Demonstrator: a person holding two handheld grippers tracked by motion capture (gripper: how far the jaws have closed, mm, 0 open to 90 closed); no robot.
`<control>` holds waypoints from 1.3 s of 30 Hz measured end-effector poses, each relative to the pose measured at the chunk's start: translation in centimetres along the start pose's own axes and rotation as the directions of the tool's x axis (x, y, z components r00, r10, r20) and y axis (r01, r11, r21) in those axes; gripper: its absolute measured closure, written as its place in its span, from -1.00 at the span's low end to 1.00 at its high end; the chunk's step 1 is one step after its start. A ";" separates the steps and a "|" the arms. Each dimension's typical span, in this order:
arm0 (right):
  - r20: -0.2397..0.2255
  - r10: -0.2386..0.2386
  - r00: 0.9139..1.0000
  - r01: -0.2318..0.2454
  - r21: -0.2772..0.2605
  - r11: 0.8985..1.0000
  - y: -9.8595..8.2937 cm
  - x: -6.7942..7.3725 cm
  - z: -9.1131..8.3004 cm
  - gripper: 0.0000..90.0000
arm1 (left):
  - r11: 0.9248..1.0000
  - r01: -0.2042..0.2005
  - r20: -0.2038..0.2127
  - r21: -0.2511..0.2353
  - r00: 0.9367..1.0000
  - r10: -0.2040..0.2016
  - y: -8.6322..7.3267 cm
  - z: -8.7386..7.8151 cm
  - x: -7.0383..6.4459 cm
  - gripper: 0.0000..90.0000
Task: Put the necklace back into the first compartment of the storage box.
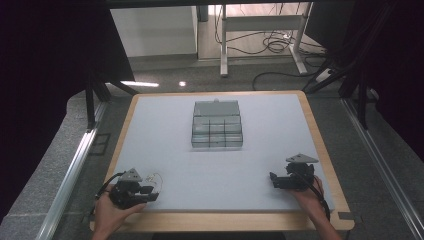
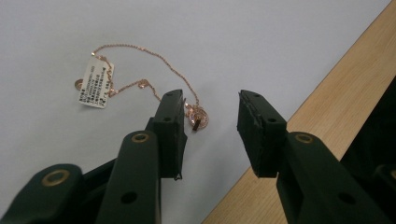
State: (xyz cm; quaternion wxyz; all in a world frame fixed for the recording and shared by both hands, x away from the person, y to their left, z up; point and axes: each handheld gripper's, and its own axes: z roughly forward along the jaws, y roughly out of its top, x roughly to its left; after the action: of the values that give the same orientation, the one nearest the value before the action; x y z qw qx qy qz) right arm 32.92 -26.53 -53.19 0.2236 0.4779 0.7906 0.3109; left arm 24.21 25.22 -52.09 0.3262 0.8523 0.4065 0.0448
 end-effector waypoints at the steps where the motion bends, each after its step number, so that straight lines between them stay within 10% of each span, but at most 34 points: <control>1: 0.000 0.000 1.000 0.000 0.000 1.000 0.0 0.0 0.0 -0.95 | 1.000 -0.001 -0.005 0.009 1.000 0.001 0.0 0.1 0.0 0.42; 21: -0.001 -0.001 1.000 0.001 0.001 1.000 0.0 0.0 0.0 -0.95 | 0.996 -0.033 -0.085 0.087 0.996 0.040 0.8 1.5 -0.4 0.80; 39: 0.000 -0.001 1.000 0.001 0.004 1.000 0.1 0.0 0.0 -0.95 | 0.997 -0.019 -0.069 0.076 0.997 0.024 0.7 1.4 -0.2 0.99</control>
State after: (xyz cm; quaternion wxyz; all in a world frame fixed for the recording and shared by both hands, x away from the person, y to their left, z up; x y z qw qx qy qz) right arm 32.96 -26.50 -53.15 0.2230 0.4779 0.7915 0.3089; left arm 25.07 24.02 -52.76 0.2790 0.8662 0.4097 0.0626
